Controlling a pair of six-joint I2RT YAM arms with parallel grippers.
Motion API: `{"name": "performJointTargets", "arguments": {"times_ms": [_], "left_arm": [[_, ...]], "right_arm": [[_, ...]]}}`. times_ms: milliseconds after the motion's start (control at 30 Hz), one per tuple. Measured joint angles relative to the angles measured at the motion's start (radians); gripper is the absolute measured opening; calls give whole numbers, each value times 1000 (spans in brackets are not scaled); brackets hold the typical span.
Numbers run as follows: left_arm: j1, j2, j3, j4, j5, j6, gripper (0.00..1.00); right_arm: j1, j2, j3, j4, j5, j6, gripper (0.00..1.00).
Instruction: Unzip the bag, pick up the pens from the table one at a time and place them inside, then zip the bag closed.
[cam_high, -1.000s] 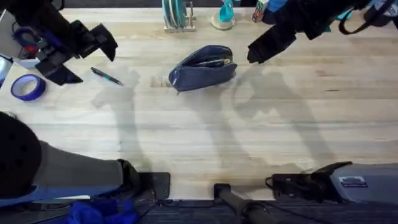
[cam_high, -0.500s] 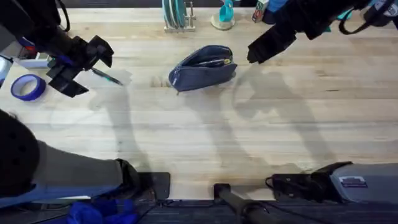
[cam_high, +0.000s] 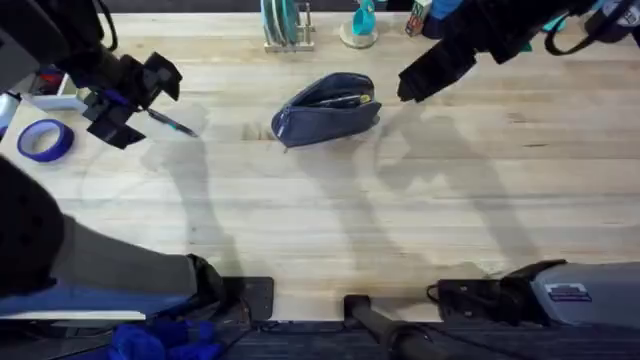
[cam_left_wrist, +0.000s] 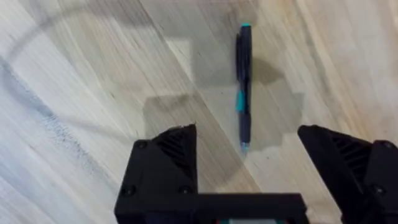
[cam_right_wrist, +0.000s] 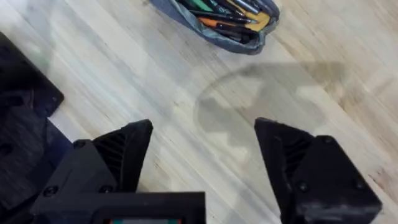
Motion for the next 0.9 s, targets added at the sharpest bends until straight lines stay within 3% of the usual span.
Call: {"name": "performJointTargets", "arguments": {"times_ms": [400, 900], "left_arm": [[0, 143, -1, 61, 0, 0, 987], [-1, 179, 4, 77, -23, -17, 963]], "right_arm": [[0, 0, 0, 0, 0, 0, 996], [0, 0, 0, 0, 0, 0, 996]]}}
